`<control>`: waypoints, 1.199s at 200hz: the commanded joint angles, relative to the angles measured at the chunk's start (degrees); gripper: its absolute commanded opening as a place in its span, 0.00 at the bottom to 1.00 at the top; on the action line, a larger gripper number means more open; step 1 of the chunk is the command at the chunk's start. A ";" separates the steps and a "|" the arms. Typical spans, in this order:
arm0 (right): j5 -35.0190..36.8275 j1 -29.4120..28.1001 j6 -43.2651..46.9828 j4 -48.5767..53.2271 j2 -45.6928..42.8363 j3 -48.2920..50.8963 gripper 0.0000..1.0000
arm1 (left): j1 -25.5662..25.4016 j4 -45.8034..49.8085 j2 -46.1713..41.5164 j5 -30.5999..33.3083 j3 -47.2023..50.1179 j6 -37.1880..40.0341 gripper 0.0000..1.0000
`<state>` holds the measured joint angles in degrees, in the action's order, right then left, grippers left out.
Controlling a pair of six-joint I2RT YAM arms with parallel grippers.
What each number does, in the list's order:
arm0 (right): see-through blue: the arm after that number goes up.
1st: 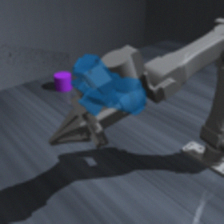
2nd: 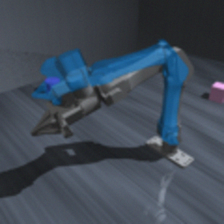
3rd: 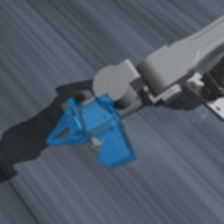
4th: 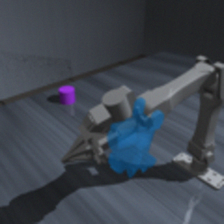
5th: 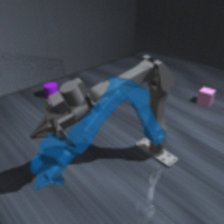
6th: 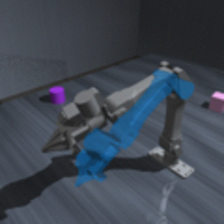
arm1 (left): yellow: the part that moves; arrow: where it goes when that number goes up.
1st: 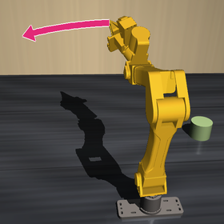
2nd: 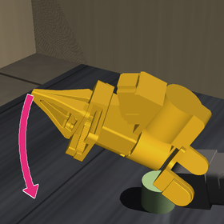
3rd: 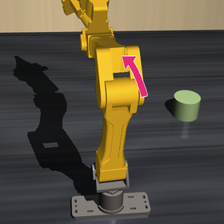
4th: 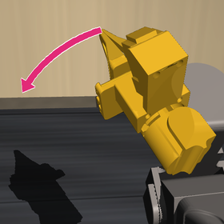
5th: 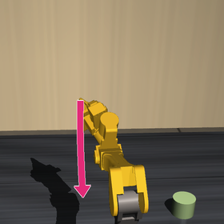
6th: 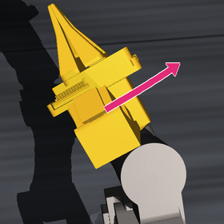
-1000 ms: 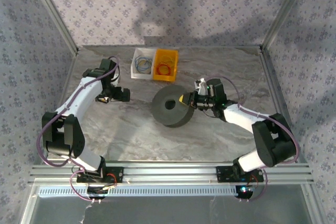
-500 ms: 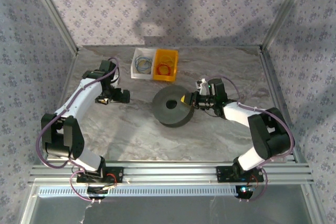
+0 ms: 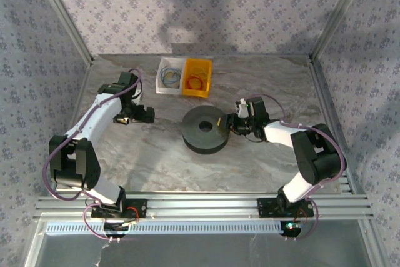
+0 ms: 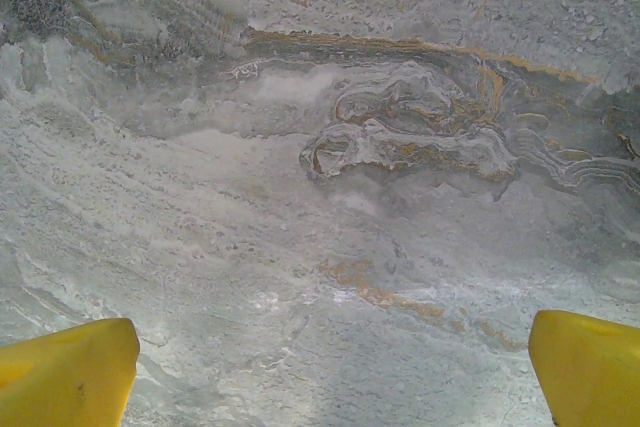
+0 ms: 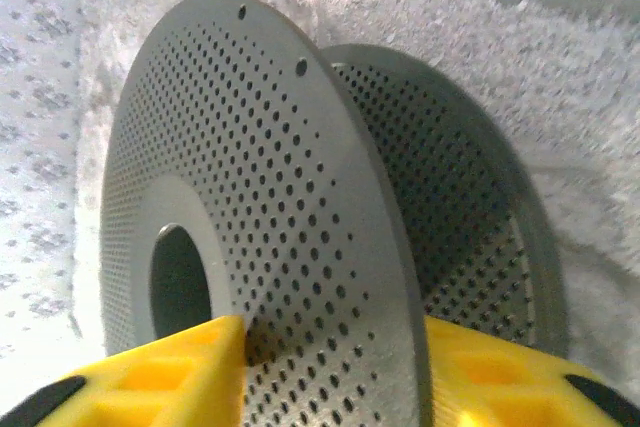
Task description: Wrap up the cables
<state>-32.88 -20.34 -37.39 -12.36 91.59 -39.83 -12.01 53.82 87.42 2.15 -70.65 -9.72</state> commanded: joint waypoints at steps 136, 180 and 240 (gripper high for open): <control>17.11 -1.63 28.75 40.33 -4.63 -32.52 1.00 | -0.21 1.20 -1.53 -1.01 0.43 -0.22 1.00; 11.85 -2.66 34.93 45.38 14.13 -56.92 0.95 | -0.21 1.26 -0.71 -1.25 -0.52 0.63 1.00; 5.85 -4.46 39.03 60.39 44.62 -99.49 0.95 | -0.19 1.95 1.06 -1.70 -3.15 1.96 1.00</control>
<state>-23.42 -24.10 -0.82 39.00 128.55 -127.31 -12.01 54.11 87.59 1.63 -71.18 -8.86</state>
